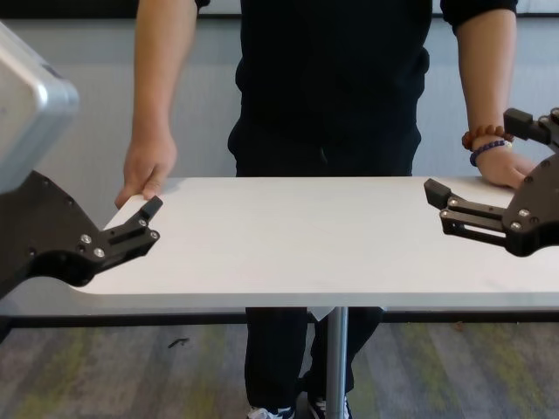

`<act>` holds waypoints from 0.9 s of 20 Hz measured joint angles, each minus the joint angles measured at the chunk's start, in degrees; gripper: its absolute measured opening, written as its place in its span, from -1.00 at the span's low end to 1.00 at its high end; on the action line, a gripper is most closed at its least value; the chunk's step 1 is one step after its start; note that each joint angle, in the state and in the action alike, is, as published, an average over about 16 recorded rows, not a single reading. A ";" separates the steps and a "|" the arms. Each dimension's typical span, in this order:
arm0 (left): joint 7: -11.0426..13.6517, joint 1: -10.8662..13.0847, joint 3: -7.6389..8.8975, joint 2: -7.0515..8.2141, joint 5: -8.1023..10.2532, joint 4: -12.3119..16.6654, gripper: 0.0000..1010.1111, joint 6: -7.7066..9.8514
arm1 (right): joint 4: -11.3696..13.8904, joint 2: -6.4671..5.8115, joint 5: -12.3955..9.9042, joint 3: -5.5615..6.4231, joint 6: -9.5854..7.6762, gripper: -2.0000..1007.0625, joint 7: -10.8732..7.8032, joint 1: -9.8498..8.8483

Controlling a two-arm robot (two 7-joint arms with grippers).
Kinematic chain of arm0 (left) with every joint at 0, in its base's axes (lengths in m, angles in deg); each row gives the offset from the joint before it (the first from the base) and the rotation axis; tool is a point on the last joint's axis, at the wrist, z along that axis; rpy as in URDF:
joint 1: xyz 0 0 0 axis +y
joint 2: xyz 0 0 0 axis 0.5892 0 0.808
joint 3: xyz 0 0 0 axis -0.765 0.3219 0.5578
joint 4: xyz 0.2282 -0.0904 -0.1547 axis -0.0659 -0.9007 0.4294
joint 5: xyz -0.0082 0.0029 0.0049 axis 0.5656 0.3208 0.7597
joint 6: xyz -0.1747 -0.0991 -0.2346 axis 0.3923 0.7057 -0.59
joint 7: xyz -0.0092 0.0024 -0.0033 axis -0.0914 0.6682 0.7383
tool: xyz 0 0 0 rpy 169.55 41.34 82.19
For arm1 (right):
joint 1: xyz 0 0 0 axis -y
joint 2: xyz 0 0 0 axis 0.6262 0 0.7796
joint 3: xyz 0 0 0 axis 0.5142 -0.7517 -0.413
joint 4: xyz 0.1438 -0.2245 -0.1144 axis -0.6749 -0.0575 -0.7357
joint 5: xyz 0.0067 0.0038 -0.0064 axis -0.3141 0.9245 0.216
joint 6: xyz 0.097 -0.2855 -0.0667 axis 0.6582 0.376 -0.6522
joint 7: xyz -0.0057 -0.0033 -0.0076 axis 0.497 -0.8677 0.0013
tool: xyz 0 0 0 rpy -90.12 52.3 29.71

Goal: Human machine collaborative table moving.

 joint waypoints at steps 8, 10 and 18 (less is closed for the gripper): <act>0.06 -0.21 -0.12 -0.04 0.00 -0.05 0.98 0.23 | -0.13 0.00 0.15 -0.09 0.15 0.99 0.08 0.16; 0.07 -0.24 -0.14 -0.05 0.00 -0.06 0.98 0.26 | -0.14 0.00 0.17 -0.10 0.17 0.99 0.09 0.18; 0.09 -0.29 -0.17 -0.07 0.00 -0.08 0.98 0.31 | -0.17 0.00 0.21 -0.13 0.21 0.99 0.11 0.21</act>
